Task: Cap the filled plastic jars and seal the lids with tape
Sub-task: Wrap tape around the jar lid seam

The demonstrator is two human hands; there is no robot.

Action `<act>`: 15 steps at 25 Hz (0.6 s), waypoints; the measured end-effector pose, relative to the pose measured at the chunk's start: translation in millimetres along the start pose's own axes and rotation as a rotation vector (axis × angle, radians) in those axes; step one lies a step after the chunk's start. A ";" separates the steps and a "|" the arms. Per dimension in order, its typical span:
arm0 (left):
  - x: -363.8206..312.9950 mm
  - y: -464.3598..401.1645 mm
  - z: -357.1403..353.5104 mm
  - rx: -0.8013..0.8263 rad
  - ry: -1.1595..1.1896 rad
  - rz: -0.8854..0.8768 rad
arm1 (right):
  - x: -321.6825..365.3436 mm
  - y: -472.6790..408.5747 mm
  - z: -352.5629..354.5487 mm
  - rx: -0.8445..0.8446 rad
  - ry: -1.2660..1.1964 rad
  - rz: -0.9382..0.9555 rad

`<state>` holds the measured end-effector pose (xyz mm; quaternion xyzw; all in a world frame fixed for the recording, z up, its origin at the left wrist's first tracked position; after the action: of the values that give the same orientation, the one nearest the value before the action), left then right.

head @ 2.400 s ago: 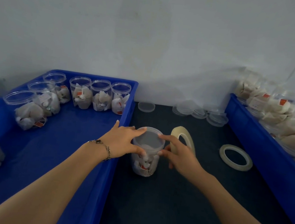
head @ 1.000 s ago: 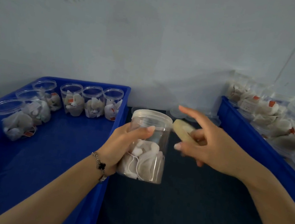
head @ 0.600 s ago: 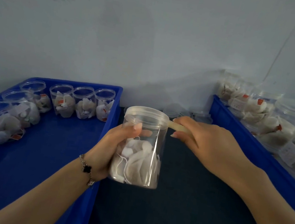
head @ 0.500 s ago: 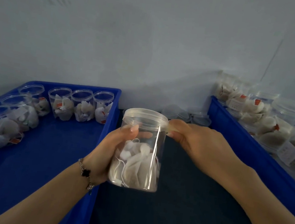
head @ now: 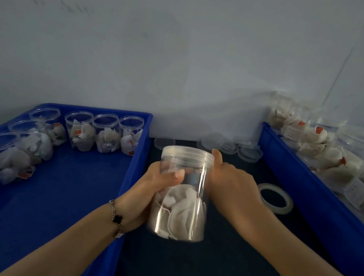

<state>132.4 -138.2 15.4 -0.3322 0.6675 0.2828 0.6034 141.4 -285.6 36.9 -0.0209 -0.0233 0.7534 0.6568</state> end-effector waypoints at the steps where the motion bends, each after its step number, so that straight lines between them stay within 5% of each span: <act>1: 2.8 -0.4 3.2 -0.023 -0.021 0.010 | -0.8 -1.7 -5.0 0.016 -0.028 -0.054; 6: -1.5 4.8 9.9 -0.131 -0.252 -0.118 | -3.8 -1.9 -10.0 0.068 -0.034 -0.189; 8: 7.0 4.3 13.2 -0.191 -0.151 -0.111 | 2.8 1.0 -10.5 0.060 -0.011 -0.179; 10: 13.6 4.5 14.9 -0.223 -0.061 -0.078 | 10.4 6.6 -12.6 0.078 -0.053 -0.119; 15: 2.1 1.4 15.7 -0.220 -0.351 -0.101 | 8.0 8.9 -1.1 0.083 -0.227 0.171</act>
<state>140.8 -125.3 11.6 -0.3746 0.4999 0.3770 0.6839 131.6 -278.8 35.2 0.0895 -0.0643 0.8043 0.5839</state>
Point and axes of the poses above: each hand's wrist, its own y-axis away from the middle knuckle, its own z-axis out of the back of the hand, x = y × z, the point moved 5 cm from there along -y, towards the middle knuckle, and after that the axes turned 13 degrees about x, right-handed, at the moved point
